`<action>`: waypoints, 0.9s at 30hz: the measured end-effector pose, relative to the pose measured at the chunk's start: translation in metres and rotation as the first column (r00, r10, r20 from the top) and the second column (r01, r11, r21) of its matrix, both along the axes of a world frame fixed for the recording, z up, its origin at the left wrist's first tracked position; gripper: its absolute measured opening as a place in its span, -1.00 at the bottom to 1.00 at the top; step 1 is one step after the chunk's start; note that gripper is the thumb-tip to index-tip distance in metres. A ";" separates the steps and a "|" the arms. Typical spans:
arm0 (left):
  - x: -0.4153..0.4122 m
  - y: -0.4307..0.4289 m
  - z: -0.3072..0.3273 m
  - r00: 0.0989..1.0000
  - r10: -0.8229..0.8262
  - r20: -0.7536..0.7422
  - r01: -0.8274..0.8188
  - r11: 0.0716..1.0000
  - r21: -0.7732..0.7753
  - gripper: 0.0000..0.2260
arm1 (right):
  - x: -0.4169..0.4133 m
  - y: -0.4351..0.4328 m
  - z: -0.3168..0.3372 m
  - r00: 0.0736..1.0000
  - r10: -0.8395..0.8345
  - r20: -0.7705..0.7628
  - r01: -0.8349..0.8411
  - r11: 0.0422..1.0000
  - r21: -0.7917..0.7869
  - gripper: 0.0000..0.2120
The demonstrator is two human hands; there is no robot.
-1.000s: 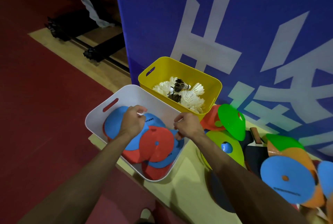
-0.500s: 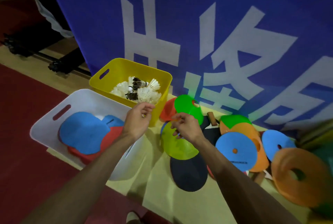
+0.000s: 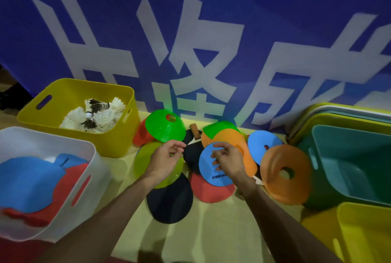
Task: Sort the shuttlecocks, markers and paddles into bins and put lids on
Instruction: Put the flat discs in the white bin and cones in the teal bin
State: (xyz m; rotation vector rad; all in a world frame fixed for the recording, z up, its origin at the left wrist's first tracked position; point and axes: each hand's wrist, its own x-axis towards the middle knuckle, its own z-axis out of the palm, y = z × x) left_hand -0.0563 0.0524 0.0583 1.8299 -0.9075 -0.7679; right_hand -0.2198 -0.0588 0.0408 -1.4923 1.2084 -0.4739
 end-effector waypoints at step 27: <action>-0.024 -0.044 -0.049 0.987 -0.138 -0.085 0.158 0.932 0.327 -0.78 | -0.031 -0.050 -0.044 0.928 -0.089 -0.361 -0.027 0.952 -0.304 -0.72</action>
